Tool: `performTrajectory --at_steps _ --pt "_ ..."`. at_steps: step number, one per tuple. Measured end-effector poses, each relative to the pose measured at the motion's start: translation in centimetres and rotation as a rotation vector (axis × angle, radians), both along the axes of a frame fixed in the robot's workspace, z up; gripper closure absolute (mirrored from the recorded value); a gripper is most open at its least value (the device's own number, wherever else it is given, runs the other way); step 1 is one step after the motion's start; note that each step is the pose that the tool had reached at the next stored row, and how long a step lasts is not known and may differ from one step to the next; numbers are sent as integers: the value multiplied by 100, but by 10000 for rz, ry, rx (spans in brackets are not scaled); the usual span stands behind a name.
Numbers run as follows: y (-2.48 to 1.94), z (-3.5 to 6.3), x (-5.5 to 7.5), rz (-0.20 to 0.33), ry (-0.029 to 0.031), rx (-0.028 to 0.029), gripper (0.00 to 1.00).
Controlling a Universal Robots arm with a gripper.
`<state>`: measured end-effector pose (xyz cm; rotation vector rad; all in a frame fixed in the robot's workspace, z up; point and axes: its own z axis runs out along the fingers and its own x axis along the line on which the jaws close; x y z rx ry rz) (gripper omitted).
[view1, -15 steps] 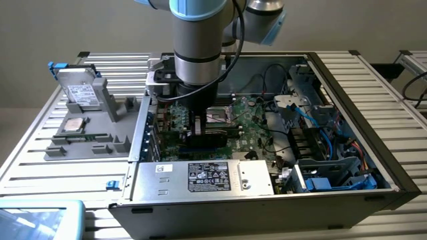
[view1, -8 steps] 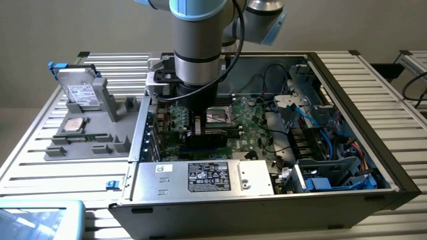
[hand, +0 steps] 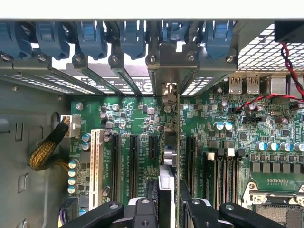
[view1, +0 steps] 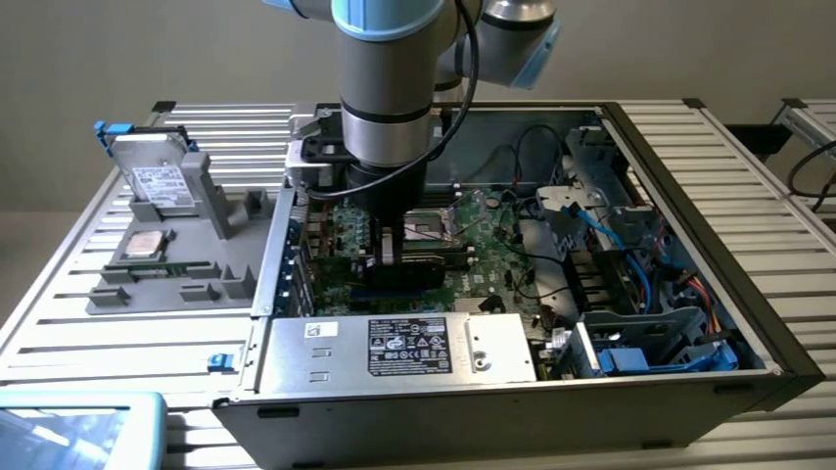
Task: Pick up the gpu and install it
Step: 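Insert the gpu into the slot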
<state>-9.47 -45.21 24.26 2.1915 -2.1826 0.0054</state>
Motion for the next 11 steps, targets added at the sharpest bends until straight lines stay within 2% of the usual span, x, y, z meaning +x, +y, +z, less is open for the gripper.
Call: performTrajectory --at_steps 11 --pt "4 -1 -6 2 -2 0 72"
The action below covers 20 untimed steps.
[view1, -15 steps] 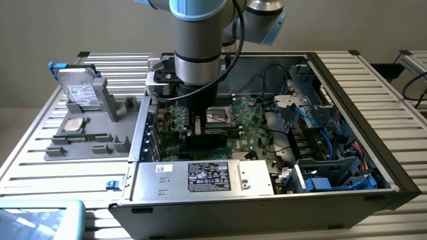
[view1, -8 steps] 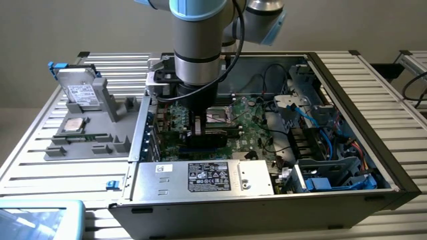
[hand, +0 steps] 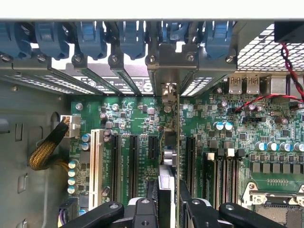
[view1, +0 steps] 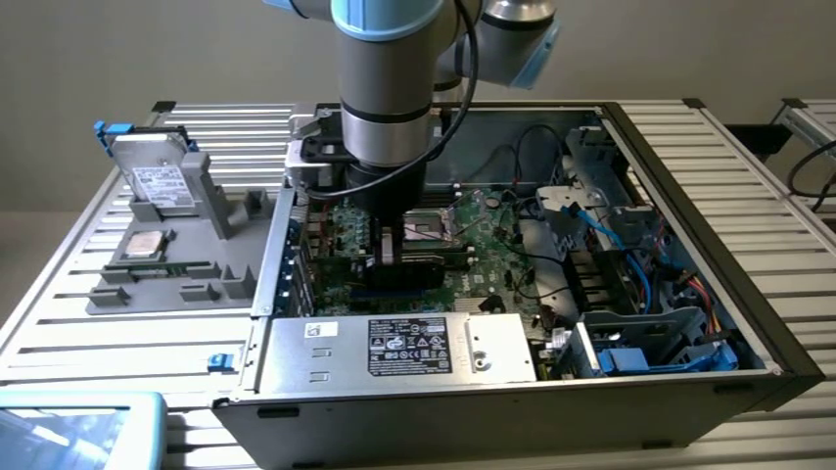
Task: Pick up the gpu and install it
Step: 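Insert the gpu into the slot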
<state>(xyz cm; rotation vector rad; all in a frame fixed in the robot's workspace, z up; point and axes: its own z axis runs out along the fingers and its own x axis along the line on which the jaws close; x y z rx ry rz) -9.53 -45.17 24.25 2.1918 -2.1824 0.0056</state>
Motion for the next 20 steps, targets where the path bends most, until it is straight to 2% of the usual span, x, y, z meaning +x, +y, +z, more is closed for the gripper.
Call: performTrajectory --at_steps 20 --pt "7 0 6 -2 1 4 72"
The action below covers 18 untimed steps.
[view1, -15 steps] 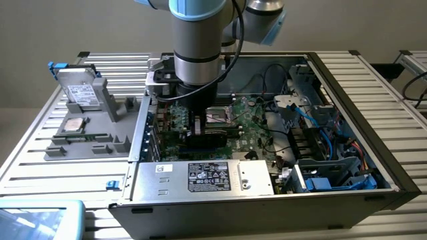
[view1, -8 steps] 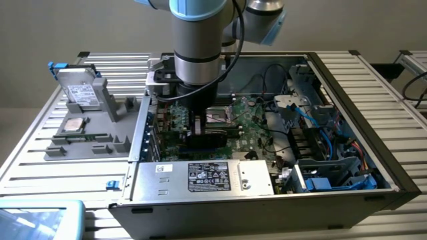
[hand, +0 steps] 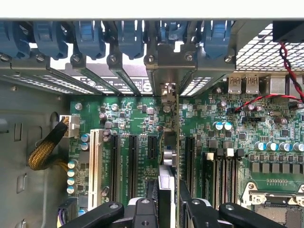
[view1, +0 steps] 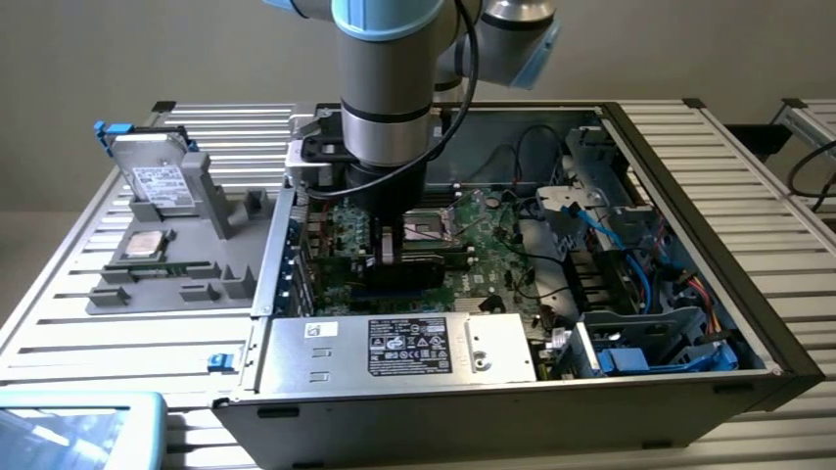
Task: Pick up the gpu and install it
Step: 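Insert the gpu into the slot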
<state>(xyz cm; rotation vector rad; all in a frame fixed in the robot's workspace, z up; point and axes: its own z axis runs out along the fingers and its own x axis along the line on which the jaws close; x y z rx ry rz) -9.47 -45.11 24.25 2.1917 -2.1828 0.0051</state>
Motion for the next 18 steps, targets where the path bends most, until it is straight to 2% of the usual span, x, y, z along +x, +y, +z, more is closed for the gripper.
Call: performTrajectory --at_steps 5,18 --pt "-3 0 0 0 1 57 72" --pt "-6 -8 0 -1 1 33 72"
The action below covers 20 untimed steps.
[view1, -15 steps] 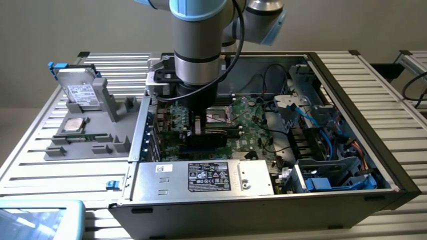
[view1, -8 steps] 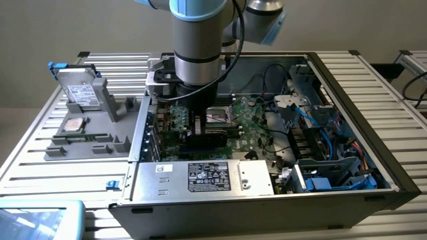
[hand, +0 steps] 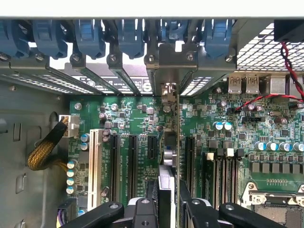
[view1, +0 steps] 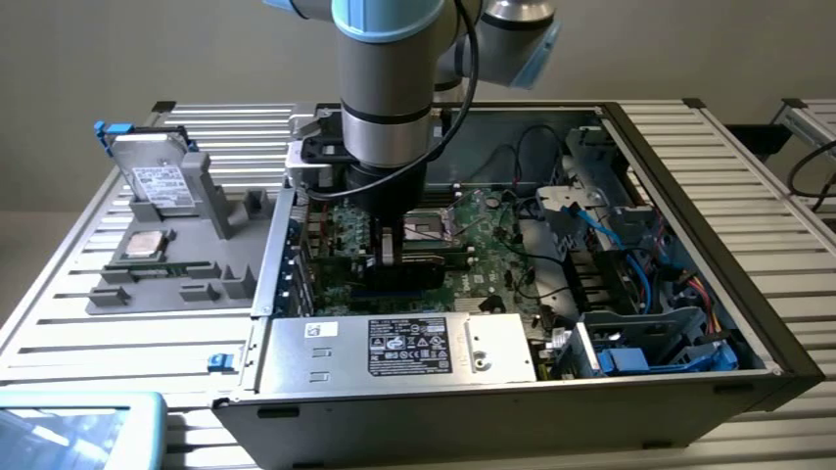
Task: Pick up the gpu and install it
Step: 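Insert the gpu into the slot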
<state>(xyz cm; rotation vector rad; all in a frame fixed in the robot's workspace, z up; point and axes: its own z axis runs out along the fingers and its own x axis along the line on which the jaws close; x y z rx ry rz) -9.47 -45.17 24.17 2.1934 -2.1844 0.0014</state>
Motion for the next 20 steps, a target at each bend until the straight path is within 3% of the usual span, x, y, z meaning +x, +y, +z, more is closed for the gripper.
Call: performTrajectory --at_steps 20 --pt "-2 -1 2 47 2 1 72"
